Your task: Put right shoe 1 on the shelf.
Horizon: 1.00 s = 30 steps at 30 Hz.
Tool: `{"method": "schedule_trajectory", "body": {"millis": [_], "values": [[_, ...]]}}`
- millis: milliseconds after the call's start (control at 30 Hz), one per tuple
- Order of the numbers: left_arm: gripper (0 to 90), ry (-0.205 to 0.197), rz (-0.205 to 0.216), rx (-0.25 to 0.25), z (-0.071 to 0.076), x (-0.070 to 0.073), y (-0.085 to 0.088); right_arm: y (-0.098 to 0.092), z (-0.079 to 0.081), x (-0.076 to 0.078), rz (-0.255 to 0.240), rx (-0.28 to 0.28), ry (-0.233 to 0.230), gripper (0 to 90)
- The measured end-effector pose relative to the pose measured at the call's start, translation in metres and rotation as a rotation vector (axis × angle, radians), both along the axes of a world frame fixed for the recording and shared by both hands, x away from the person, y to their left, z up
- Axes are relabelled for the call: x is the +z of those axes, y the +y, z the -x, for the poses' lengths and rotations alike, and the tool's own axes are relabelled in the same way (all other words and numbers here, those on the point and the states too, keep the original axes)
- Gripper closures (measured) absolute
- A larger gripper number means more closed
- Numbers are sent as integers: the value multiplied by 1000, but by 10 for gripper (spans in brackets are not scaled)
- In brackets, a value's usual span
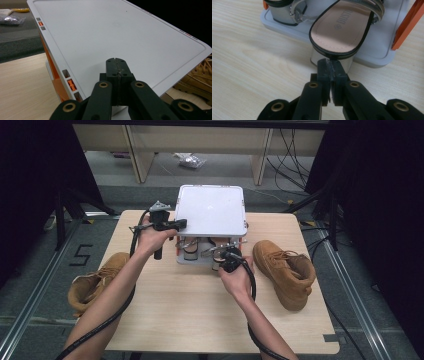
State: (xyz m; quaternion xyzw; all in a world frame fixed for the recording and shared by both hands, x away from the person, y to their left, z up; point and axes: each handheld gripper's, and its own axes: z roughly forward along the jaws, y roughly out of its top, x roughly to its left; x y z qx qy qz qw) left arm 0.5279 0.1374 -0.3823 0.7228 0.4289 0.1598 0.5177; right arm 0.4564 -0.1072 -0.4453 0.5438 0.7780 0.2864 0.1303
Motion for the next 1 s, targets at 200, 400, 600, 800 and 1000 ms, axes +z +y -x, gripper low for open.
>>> {"method": "schedule_trajectory", "body": {"millis": [200, 400, 600, 800, 1000], "values": [[899, -1, -2, 2, 0, 0, 0, 1, -2, 0, 10, -18, -10, 878], [898, -3, -7, 2, 0, 0, 0, 0, -5, -2, 14, -29, -40, 876], [898, -5, -10, 2, 1, 0, 0, 0, -8, -3, 18, -44, -51, 874], [899, -5, -10, 1, 0, 0, 0, 1, -10, -5, 17, -79, -58, 873], [899, -7, -11, 1, 0, 0, 0, 0, -14, -7, 33, -77, -81, 865]]}}
